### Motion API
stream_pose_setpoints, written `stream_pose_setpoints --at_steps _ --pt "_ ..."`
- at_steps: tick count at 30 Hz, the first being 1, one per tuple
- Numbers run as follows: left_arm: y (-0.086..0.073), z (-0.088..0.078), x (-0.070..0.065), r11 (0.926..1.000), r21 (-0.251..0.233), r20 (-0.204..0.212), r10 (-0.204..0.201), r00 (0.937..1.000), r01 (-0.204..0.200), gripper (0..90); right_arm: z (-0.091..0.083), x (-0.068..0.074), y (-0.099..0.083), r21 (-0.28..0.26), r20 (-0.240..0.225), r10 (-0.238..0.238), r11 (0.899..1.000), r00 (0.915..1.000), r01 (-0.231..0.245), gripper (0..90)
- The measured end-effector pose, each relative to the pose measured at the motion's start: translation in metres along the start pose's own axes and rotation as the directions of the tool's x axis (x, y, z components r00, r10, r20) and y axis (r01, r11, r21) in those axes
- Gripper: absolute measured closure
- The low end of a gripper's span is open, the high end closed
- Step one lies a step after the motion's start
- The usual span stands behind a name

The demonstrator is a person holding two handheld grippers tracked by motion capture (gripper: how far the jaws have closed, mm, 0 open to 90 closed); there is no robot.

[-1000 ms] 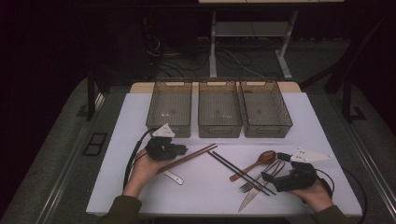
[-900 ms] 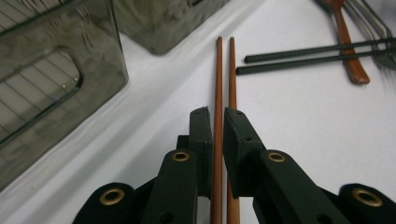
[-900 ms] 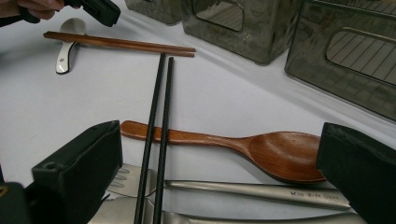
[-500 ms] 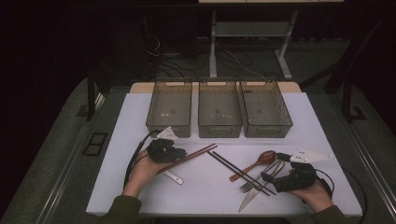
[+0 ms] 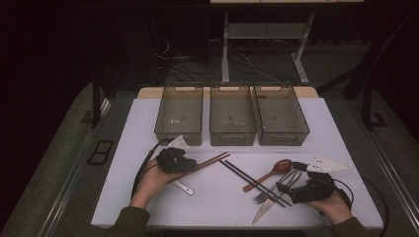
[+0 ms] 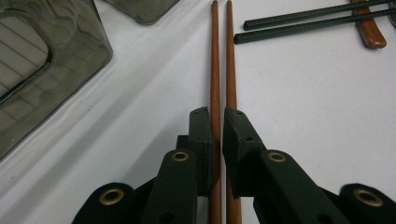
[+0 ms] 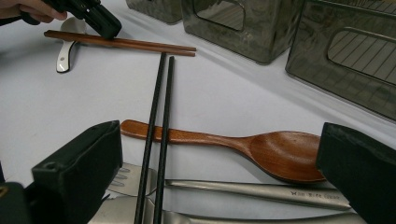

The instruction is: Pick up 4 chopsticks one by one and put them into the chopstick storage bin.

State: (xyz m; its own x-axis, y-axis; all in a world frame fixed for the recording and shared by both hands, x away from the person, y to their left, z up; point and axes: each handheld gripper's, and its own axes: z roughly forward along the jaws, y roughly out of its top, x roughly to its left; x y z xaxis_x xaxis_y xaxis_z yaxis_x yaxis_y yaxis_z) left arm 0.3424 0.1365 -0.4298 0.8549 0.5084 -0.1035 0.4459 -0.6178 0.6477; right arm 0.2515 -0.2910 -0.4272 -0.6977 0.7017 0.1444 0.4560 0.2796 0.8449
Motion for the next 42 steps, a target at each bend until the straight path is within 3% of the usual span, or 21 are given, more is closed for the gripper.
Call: stream_pose_setpoints --at_steps 12,21,27,34,42 --pt "-0.0015 0.0032 0.0 0.9998 0.021 -0.013 -0.004 0.9999 0.004 80.5 -0.0001 0.0002 0.0001 0.001 0.0 0.003 1.0 1.0 -0.003 0.9" --pt "-0.002 0.0074 -0.0006 0.9981 0.059 -0.02 0.018 0.9996 -0.017 80.5 0.0 0.0 0.0 0.001 -0.002 0.001 1.0 1.0 -0.001 0.9" --pt "-0.002 0.0079 -0.0017 0.9983 0.056 -0.024 0.021 0.9995 -0.019 80.7 -0.0002 0.0001 0.0 0.001 -0.002 0.002 1.0 1.0 -0.002 0.9" --pt "-0.0011 0.0083 -0.0059 0.9956 0.074 -0.05 0.061 0.9969 -0.057 82.2 -0.0001 0.0002 -0.0001 0.002 -0.002 0.001 1.0 1.0 -0.001 0.9" --pt "-0.0012 0.0084 -0.007 0.9958 0.074 -0.051 0.058 0.997 -0.055 83.2 0.0001 0.0002 -0.0002 0.002 -0.004 0.0 1.0 1.0 0.0 0.9"
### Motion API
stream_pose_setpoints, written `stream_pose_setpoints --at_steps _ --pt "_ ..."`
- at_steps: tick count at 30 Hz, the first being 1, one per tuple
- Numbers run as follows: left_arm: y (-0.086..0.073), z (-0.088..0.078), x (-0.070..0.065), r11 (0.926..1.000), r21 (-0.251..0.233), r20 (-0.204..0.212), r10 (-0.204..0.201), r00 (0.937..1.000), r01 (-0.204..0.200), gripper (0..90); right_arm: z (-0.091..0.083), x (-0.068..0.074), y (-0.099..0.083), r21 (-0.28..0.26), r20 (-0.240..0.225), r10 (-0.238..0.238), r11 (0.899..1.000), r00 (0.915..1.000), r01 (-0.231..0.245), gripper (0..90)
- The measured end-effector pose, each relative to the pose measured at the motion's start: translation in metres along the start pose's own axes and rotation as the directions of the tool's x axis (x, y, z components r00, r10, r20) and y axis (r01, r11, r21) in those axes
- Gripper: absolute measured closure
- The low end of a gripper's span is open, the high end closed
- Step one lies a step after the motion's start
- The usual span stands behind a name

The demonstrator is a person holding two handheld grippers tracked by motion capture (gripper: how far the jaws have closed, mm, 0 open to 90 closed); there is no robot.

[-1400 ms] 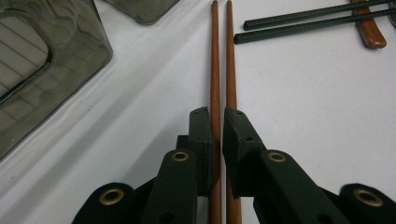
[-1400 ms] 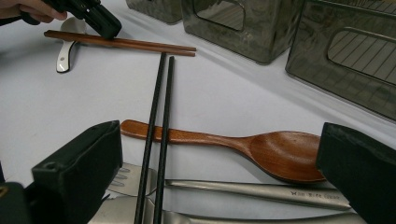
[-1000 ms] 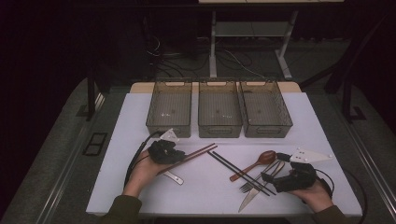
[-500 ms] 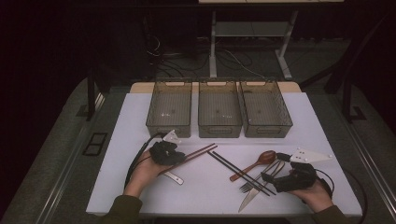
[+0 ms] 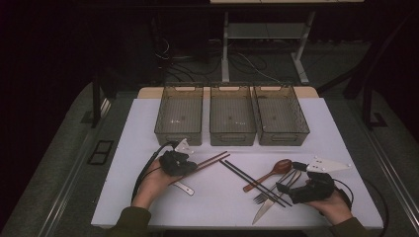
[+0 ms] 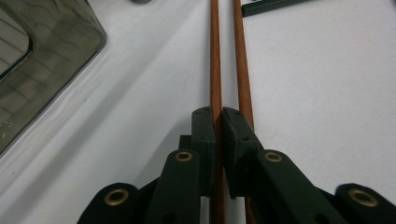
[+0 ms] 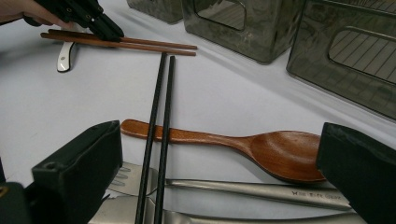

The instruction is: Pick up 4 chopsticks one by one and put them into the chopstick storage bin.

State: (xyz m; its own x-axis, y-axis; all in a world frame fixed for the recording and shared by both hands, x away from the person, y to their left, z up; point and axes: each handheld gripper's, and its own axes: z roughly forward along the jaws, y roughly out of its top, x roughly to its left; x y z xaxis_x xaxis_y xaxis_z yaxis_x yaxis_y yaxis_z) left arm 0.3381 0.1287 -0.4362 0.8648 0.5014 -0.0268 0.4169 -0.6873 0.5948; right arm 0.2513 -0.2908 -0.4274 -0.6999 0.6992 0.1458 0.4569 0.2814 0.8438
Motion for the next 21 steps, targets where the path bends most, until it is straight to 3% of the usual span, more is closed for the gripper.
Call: stream_pose_setpoints --at_steps 12,21 --pt "-0.0009 -0.0014 0.0029 0.9999 -0.006 0.022 -0.012 0.9997 0.012 83.9 0.0001 0.0009 -0.0003 -0.015 0.001 0.005 1.0 1.0 -0.005 0.9" --pt "-0.0019 -0.009 0.0037 0.9992 -0.031 0.015 -0.024 0.9996 0.024 83.9 0.0058 0.0052 -0.002 -0.012 -0.002 -0.013 1.0 0.9999 0.013 0.9"
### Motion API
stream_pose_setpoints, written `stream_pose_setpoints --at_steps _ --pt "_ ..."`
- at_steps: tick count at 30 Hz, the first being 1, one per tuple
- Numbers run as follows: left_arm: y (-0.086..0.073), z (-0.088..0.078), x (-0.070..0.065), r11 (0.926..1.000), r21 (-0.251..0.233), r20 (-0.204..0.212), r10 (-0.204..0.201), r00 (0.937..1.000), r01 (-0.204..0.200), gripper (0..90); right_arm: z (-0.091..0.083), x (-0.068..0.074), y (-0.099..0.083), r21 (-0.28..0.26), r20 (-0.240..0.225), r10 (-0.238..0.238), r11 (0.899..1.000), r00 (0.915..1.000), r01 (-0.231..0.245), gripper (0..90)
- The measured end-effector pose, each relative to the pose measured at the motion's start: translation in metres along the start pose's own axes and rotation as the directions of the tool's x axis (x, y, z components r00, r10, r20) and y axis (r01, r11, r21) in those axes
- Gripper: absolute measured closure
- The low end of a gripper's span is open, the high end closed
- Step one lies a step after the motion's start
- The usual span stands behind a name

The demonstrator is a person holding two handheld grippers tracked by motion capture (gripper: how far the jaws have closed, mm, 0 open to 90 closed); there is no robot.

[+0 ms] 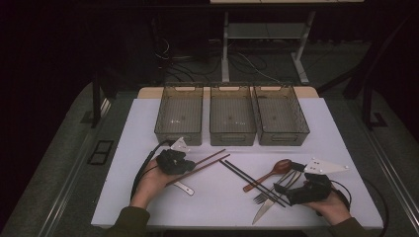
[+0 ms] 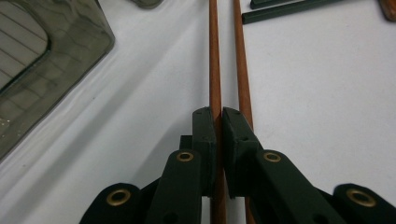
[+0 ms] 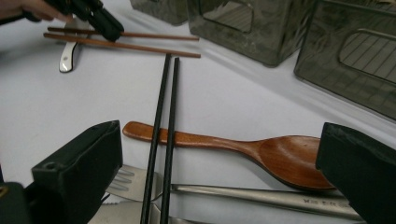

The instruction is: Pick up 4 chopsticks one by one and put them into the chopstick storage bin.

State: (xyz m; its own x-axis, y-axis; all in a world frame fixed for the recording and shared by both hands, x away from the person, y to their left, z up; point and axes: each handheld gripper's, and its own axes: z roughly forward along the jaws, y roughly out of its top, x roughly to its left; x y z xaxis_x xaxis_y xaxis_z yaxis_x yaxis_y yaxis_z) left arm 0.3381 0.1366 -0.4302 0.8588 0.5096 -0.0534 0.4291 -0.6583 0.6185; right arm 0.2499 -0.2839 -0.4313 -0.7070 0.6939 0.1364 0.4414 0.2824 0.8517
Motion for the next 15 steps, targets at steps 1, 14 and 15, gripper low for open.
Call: stream_pose_setpoints --at_steps 1,14,15 --pt "0.0 -0.001 0.001 0.9999 -0.003 -0.007 0.013 0.9999 -0.013 83.9 0.0 0.0 0.0 0.0 0.0 0.0 1.0 1.0 0.0 0.9" --pt "-0.006 -0.017 0.0 0.9996 -0.028 -0.002 -0.005 1.0 0.005 83.9 0.0 -0.004 -0.006 0.049 0.015 -0.027 0.998 0.9995 0.026 0.9" --pt "-0.008 -0.019 0.0 0.9996 -0.029 0.001 -0.001 1.0 0.001 83.9 -0.001 -0.007 -0.008 0.054 0.011 -0.018 0.998 0.9998 0.018 0.9"
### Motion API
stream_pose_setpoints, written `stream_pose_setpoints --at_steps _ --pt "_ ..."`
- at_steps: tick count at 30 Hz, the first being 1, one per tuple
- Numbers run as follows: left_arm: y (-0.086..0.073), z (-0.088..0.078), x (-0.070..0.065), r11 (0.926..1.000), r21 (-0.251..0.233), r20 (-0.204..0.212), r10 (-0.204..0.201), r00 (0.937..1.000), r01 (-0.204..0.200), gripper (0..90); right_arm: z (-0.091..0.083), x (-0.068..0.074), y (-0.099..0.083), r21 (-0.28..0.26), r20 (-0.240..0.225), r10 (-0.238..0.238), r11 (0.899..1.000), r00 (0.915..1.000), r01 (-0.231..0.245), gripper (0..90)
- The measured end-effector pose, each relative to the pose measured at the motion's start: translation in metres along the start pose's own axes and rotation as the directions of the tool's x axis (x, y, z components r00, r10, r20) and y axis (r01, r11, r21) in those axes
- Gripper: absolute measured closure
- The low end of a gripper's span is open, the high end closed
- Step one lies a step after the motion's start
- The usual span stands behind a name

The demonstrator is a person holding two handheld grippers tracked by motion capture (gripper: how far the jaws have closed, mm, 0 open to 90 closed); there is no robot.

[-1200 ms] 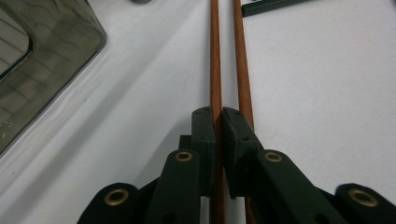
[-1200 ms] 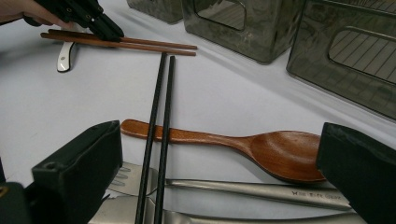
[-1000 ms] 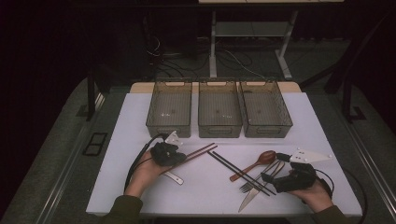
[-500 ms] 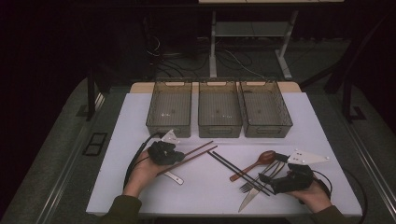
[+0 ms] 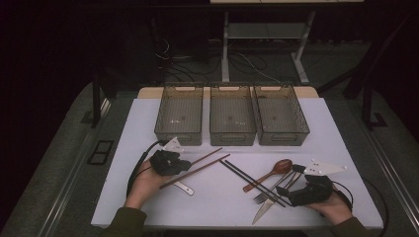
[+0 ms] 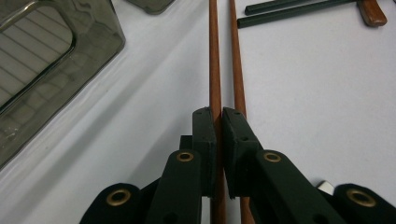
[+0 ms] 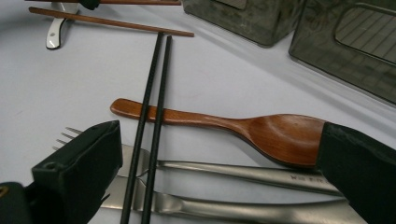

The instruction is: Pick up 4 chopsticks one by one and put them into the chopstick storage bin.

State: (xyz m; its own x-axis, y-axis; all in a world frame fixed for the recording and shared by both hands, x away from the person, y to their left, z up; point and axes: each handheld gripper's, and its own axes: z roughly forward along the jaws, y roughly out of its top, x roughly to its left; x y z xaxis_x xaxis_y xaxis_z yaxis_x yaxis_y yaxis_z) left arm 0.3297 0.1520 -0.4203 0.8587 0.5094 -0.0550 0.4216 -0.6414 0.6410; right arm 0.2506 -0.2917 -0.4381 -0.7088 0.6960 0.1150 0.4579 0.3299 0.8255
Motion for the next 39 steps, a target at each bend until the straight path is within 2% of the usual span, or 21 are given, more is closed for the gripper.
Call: stream_pose_setpoints --at_steps 4,16,23,33,39 --pt "-0.001 -0.004 0.0 0.9999 -0.007 0.001 -0.009 1.0 0.009 83.9 -0.001 -0.004 0.001 -0.019 0.002 0.015 1.0 0.9999 -0.015 0.9" --pt "0.0 -0.018 0.0 0.9989 -0.045 -0.011 -0.017 0.9998 0.016 83.9 -0.001 -0.002 0.002 -0.025 0.001 0.012 1.0 0.9999 -0.012 0.9" --pt "-0.001 -0.03 0.006 0.9957 -0.08 -0.037 -0.05 0.9981 0.047 83.9 -0.001 -0.002 0.003 -0.027 0.0 0.013 1.0 0.9999 -0.013 0.9" --pt "0.004 -0.033 0.009 0.9922 -0.11 -0.048 -0.064 0.9968 0.058 83.9 -0.001 -0.002 0.003 -0.028 0.002 0.013 1.0 0.9999 -0.013 0.9" --pt "0.014 -0.032 0.014 0.9883 -0.133 -0.052 -0.083 0.9952 0.076 83.9 0.0 -0.002 0.003 -0.029 0.002 0.017 0.999 0.9998 -0.017 0.9"
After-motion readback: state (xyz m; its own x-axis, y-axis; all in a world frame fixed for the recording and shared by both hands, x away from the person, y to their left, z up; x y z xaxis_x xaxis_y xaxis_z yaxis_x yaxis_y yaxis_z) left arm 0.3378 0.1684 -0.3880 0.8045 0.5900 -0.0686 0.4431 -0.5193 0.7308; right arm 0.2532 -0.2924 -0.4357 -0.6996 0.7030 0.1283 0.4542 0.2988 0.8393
